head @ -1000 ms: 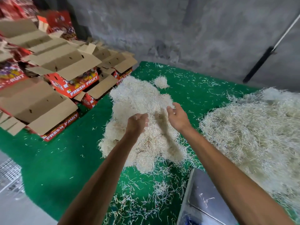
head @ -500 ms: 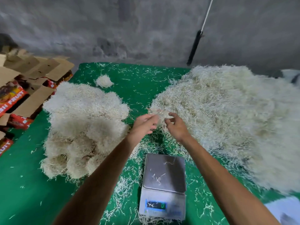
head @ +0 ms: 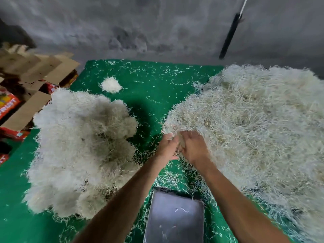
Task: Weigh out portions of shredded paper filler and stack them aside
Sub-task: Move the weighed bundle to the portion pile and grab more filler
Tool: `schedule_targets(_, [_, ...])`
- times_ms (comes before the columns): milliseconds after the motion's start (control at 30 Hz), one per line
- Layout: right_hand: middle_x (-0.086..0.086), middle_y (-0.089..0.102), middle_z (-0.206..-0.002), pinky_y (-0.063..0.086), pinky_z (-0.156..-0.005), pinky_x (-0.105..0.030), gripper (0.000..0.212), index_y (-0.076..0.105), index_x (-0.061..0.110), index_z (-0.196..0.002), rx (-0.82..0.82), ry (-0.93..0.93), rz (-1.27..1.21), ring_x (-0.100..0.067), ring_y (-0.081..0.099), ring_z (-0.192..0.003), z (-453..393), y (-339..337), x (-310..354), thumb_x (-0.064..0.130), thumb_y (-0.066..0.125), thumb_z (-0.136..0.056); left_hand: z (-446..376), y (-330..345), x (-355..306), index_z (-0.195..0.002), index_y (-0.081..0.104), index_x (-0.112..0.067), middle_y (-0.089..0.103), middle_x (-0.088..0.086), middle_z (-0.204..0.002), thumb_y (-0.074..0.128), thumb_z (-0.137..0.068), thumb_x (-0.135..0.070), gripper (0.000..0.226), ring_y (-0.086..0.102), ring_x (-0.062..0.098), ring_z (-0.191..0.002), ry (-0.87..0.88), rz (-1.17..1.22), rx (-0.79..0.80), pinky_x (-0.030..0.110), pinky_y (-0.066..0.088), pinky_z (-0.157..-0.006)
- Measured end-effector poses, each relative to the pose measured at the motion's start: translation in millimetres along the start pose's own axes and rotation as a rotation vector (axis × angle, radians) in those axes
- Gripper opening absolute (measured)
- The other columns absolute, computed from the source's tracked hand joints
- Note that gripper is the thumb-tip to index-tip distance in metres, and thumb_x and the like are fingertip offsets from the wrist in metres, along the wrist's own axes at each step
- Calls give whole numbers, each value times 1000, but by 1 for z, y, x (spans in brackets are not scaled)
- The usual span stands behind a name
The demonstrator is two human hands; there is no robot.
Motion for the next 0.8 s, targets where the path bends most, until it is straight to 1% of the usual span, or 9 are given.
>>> schedule_targets(67, [-10, 50, -150, 31, -122, -47, 65, 34, 21, -155, 77, 56, 155, -32, 46, -142, -11, 28, -5, 26, 65, -98, -18, -4, 12, -150, 38, -20, 43, 13, -150, 55, -103, -40, 54, 59, 25, -118, -55, 17, -26, 35, 63, -75])
schedule_targets(167, [-10, 54, -141, 43, -114, -41, 52, 45, 17, -146, 156, 145, 134, -27, 55, -130, -13, 56, -17, 5, 59, -97, -35, -9, 31, -147, 43, -17, 48, 13, -144, 56, -102, -39, 52, 61, 26, -117, -96, -22, -28, 45, 61, -86])
schedule_targets(233, [-5, 61, -126, 54, -104, -38, 40, 59, 16, -130, 105, 161, 61, -23, 60, -114, -6, 51, -19, 1, 59, -92, -37, -10, 38, -146, 45, -17, 50, 12, -142, 55, -102, -45, 53, 63, 24, -113, -82, -41, 3, 42, 62, -83])
schedule_targets(367, [5, 62, -81, 57, -91, -38, 16, 70, 15, -103, -198, 73, -152, -16, 63, -77, -5, -13, -9, 28, 65, -96, -19, 1, 22, -144, 43, -29, 40, 16, -153, 53, -95, -64, 62, 60, 30, -115, -116, 147, 127, 44, 62, -75])
schedule_targets(433, [11, 54, -64, 49, -96, -32, 60, 74, 10, -105, -327, 19, -382, -11, 58, -66, -3, -59, 3, 58, 39, -99, -5, 11, -3, -149, 36, -35, 35, 18, -156, 52, -88, -77, 76, 56, 40, -121, -126, 311, 225, 57, 58, -86])
schedule_targets(500, [9, 60, -75, 40, -101, -33, 78, 72, 10, -117, -423, -58, -470, -8, 55, -80, 8, -102, 17, 67, 25, -94, 9, 19, -38, -149, 41, -25, 40, 20, -152, 55, -80, -81, 90, 52, 42, -128, -132, 486, 338, 57, 56, -89])
schedule_targets(600, [3, 65, -96, 43, -99, -38, 49, 69, 16, -123, -489, -129, -485, -8, 53, -94, 28, -148, 27, 51, 42, -102, 35, 21, -102, -145, 41, 2, 50, 24, -128, 53, -91, -61, 84, 50, 39, -112, 78, 463, 491, 53, 48, -99])
schedule_targets(700, [5, 64, -118, 52, -91, -36, 32, 59, 21, -129, -553, -102, -653, 0, 56, -98, 49, -179, 17, 40, 58, -102, 50, 4, -156, -136, 52, -4, 60, 23, -130, 69, -94, -26, 50, 70, 28, -88, 133, 174, 203, 44, 60, -90])
schedule_targets(800, [4, 54, -135, 54, -80, -33, 56, 38, 29, -138, -570, 60, -710, 1, 59, -95, 66, -197, -4, 53, 65, -96, 73, 6, -218, -144, 46, -15, 58, -2, -125, 79, -86, -28, 67, 71, 16, -83, 301, -77, 95, 28, 62, -70])
Point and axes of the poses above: each hand's wrist, its own z-axis away from the middle knuckle, its own y-axis out of the palm, x = y × z, the point moved 6 cm from there along -z, towards the middle knuckle
